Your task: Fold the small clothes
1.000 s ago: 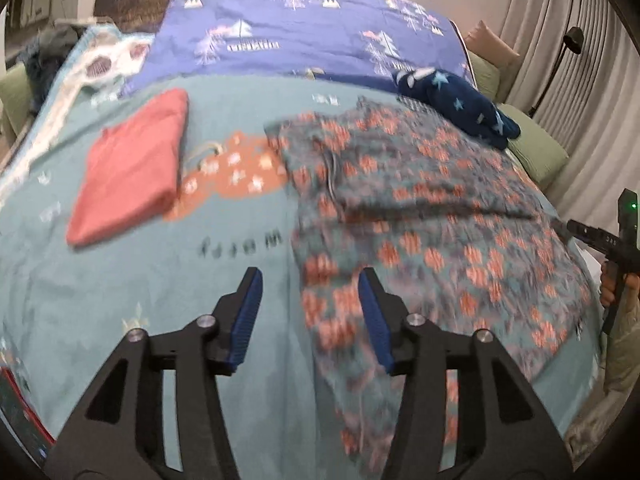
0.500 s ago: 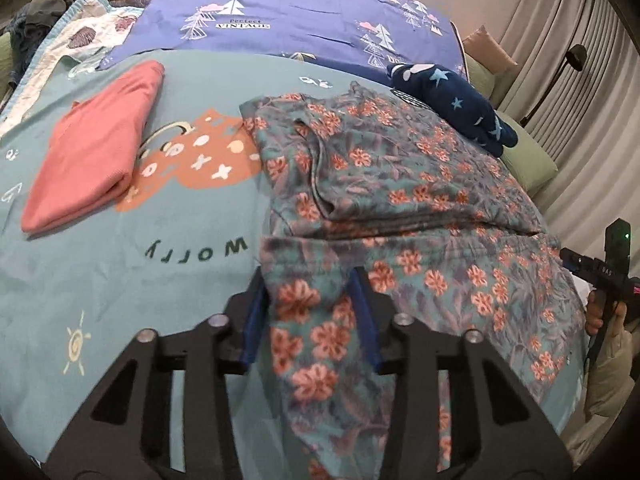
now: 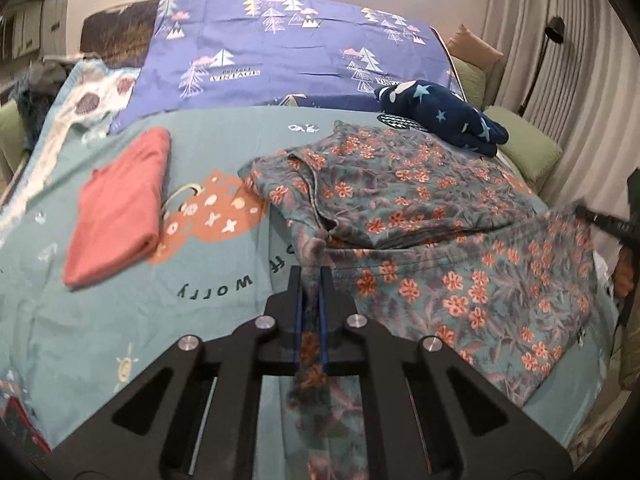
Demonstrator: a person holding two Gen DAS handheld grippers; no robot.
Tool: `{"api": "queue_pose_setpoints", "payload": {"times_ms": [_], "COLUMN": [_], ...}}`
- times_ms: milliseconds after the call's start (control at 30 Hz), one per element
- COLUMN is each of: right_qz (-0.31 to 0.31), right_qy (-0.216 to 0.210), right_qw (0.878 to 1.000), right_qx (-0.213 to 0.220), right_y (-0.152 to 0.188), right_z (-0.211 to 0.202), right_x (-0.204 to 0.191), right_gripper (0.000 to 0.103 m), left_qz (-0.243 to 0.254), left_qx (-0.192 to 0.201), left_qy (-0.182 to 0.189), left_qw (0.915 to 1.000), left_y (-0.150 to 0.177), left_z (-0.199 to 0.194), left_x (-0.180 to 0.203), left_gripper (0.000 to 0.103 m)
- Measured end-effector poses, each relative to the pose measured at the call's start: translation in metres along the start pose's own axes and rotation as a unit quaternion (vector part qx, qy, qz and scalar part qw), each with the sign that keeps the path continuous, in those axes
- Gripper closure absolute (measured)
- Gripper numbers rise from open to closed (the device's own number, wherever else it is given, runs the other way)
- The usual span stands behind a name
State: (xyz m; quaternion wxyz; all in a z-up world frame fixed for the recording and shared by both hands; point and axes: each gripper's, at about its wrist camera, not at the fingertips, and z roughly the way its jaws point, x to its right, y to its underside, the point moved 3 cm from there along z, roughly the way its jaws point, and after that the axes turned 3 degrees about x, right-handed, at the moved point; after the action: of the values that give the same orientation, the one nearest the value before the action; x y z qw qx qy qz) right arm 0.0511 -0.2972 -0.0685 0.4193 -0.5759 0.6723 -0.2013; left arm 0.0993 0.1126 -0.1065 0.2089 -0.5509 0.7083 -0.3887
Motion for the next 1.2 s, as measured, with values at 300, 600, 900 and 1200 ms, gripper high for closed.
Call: {"api": "queue_pose_setpoints", "payload": {"times_ms": [300, 600, 900, 1200], "right_qz": [-0.004, -0.005, 0.01, 0.016], "right_qy": [-0.002, 0.007, 0.009, 0.038], "right_qw": [1.0, 0.998, 0.995, 0.997], "right_qx": [0.004, 0.069, 0.095, 0.065], "right_y": [-0.001, -0.039, -0.126, -0.171], "right_z": [-0.006, -0.03, 0.008, 0.108], "right_x": [-0.01, -0.018, -0.014, 0.005], "right_gripper": [0.097, 0.098, 0.098, 0.098], "left_qz": [-0.023, 0.014, 0.028, 0.026], "left_qx": [-0.002, 0.101, 0.137, 0.088], "left_qy": [-0.006, -0.011, -0.048, -0.087], "left_qw": [0.9997, 0.9947, 0.989, 0.9919], "left_y": [0.007, -0.055, -0.143, -0.185], "left_z": [0.001, -0.046, -0.019, 0.087], "left_x": [-0.006, 0.012, 0.007, -0.017], "left_gripper": [0.096, 0.097, 0.097, 0.097]}}
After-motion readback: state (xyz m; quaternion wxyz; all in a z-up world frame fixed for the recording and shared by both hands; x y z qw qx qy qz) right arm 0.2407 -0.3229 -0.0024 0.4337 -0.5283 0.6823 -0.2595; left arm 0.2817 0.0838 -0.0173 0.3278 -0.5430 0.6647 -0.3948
